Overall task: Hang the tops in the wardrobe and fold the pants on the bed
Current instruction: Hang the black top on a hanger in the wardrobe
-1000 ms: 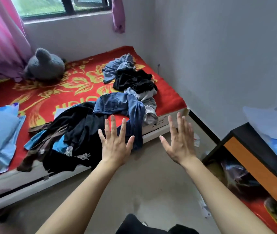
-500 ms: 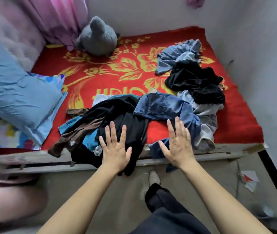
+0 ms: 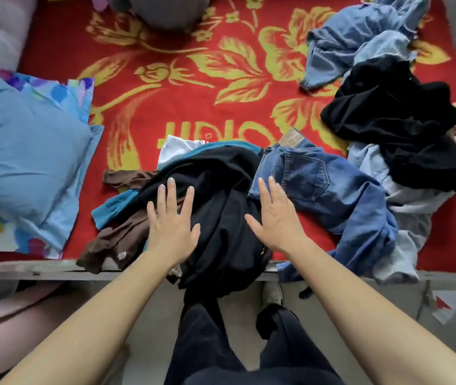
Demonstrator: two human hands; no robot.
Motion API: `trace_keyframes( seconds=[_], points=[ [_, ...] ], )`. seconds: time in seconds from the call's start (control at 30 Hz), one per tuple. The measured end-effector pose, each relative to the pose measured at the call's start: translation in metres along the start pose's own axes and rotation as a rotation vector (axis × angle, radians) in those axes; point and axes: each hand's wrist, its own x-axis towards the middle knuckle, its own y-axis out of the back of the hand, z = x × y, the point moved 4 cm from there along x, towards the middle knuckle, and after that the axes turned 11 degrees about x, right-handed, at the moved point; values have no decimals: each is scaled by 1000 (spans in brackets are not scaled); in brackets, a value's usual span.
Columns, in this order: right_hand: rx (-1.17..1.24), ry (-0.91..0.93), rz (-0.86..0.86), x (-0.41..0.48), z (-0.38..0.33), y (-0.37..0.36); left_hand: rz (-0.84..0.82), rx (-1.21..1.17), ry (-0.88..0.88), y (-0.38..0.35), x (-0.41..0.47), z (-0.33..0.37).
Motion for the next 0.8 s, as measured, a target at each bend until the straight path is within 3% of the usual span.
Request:
trace_keyframes(
  seconds=[0.13,0.23,0.37,0.57,0.67,0.73,0.8],
  points=[
    [57,-175,-46,37,18,-49,-37,22,-184,-38,82,11],
    [109,-268,-23,66,26,-88,40,109,-377,-62,156,28],
    [8,-227,10,115,44,-135,142,79,-488,-90,250,63],
    [-178,-75,24,161,77,-170,12,-33,-476,-141,327,106],
    [-158,-309,253,153,119,-159,43,-22,-550,-152,314,100],
    [-148,-543,244,148,148,-153,127,-47,-590,-159,286,79],
    [-119,-605,154,148,156,-155,146,-51,-588,-171,251,48]
  ],
)
